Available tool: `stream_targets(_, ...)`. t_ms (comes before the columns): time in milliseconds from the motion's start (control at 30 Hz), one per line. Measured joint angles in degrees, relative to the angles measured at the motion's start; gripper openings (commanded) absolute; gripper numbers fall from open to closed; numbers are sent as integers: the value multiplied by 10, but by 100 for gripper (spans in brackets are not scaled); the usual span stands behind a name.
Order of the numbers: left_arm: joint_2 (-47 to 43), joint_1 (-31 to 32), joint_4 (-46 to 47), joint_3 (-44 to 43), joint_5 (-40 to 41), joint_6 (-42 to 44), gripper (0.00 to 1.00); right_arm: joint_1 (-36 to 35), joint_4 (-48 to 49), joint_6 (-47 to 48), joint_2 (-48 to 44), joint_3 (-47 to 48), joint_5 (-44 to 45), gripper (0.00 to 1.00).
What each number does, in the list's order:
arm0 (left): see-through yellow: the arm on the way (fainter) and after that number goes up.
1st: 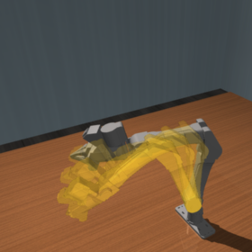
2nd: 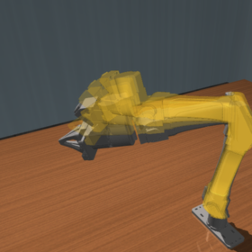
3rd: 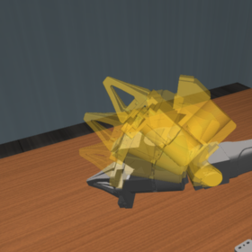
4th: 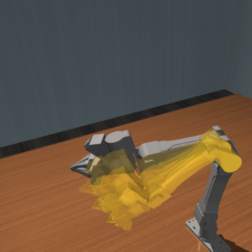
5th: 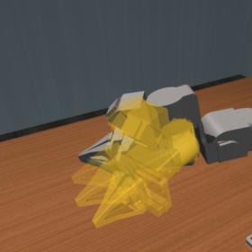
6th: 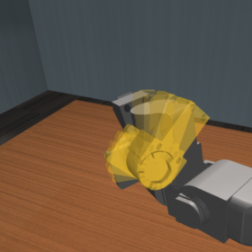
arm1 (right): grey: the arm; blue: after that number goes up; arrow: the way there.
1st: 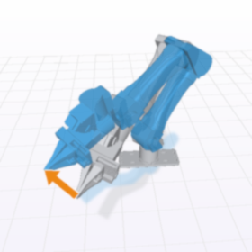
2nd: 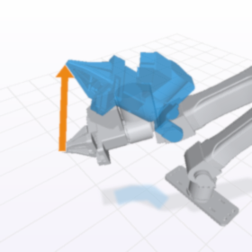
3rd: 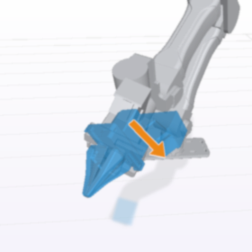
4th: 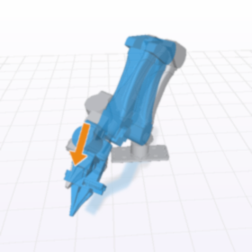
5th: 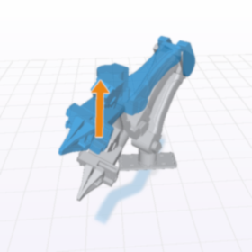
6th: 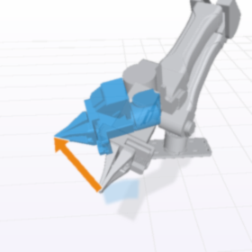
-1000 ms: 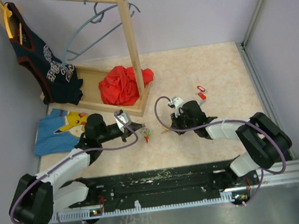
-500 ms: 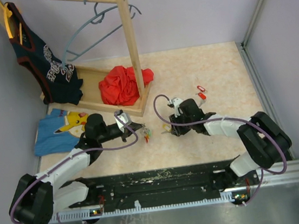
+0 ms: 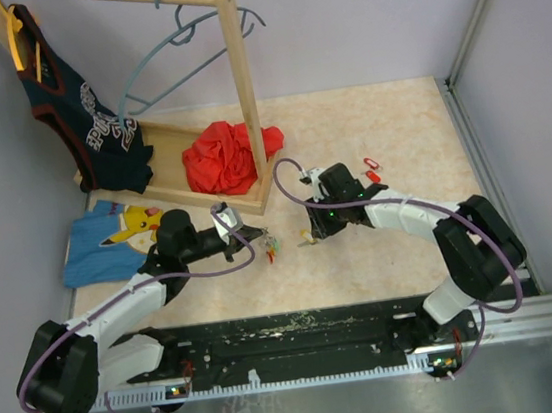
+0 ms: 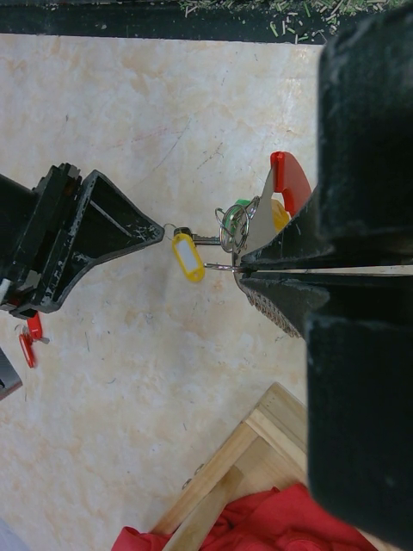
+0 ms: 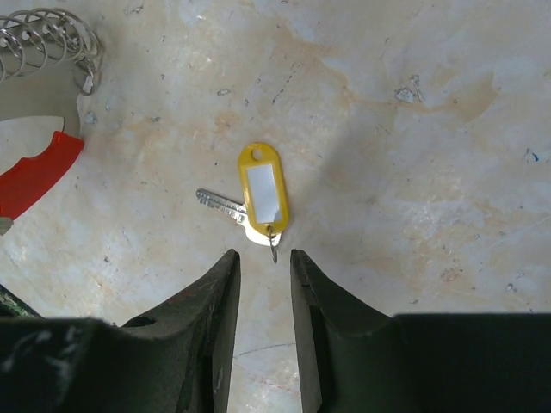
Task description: Put the keys on the keyring
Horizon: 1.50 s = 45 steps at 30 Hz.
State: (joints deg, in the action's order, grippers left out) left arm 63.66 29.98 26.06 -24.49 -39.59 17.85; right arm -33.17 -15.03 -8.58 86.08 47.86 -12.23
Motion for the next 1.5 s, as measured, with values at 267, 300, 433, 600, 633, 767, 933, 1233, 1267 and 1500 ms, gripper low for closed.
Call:
stream_targets(267, 0, 0, 0, 0, 0, 0, 0, 0, -38, 0, 30, 21, -2, 24)
stream_targets(300, 0, 0, 0, 0, 0, 0, 0, 0, -40, 0, 30, 21, -2, 23)
stream_targets(433, 0, 0, 0, 0, 0, 0, 0, 0, -40, 1, 38, 21, -2, 23)
stream_targets(600, 0, 0, 0, 0, 0, 0, 0, 0, -38, 3, 55, 21, -4, 22)
stream_targets(633, 0, 0, 0, 0, 0, 0, 0, 0, -39, 4, 57, 21, -4, 22)
stream_targets(767, 0, 0, 0, 0, 0, 0, 0, 0, -37, 5, 59, 21, -5, 22)
stream_targets(933, 0, 0, 0, 0, 0, 0, 0, -1, -34, 6, 62, 21, -5, 21)
stream_targets(1233, 0, 0, 0, 0, 0, 0, 0, -1, -32, 10, 69, 21, -8, 20)
stream_targets(1267, 0, 0, 0, 0, -1, 0, 0, -1, -31, 10, 70, 21, -9, 20)
stream_targets(1500, 0, 0, 0, 0, -1, 0, 0, -1, -28, 10, 71, 21, -9, 18)
